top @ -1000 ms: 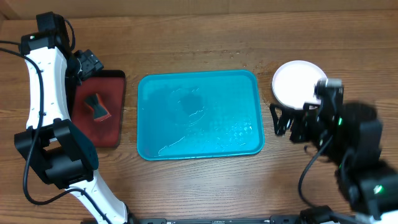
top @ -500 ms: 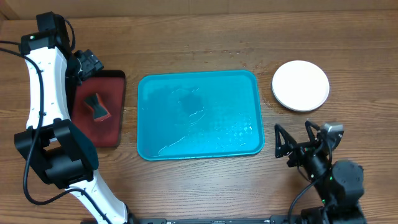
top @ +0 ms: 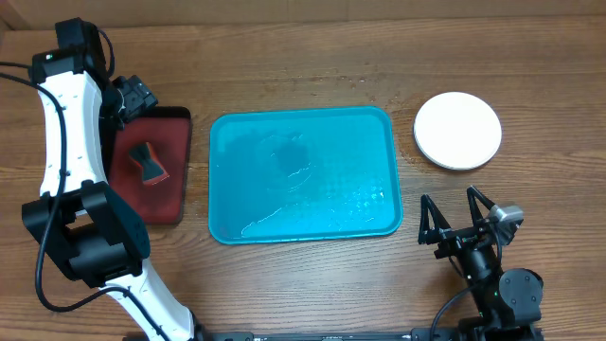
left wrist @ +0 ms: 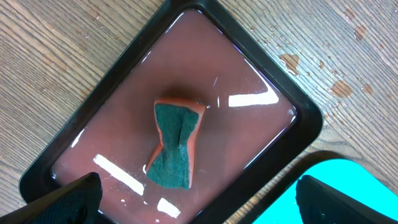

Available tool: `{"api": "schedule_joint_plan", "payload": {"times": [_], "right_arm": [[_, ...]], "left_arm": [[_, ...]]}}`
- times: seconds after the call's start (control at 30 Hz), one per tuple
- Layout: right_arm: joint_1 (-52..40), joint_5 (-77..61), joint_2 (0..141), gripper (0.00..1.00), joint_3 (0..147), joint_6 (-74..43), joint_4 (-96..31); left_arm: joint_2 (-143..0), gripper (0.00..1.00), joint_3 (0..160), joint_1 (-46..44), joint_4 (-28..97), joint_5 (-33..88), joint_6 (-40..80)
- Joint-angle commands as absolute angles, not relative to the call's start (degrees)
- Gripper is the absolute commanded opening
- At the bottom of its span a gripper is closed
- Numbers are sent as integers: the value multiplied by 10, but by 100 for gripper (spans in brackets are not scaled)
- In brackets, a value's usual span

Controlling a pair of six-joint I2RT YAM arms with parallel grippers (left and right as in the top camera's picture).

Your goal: Clean dirty plates on tray and stack at the side

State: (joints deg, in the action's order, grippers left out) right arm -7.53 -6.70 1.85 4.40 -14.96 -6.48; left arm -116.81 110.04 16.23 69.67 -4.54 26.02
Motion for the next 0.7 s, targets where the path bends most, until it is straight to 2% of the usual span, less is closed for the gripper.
{"api": "schedule_joint_plan", "payload": {"times": [0.0, 0.27, 0.47, 0.67], "right_arm": [[-73, -51, 2, 100, 20, -148, -37], [-70, -16, 2, 100, 5, -148, -1], [-70, 15, 2, 100, 5, -148, -50], [-70, 7, 2, 100, 5, -131, -48]], "left_arm": [[-1170, 100, 1107, 161, 696, -44, 262], [-1170, 100, 1107, 161, 696, -44, 262], [-1170, 100, 1107, 161, 696, -44, 262], [-1170, 100, 1107, 161, 696, -44, 262]]}}
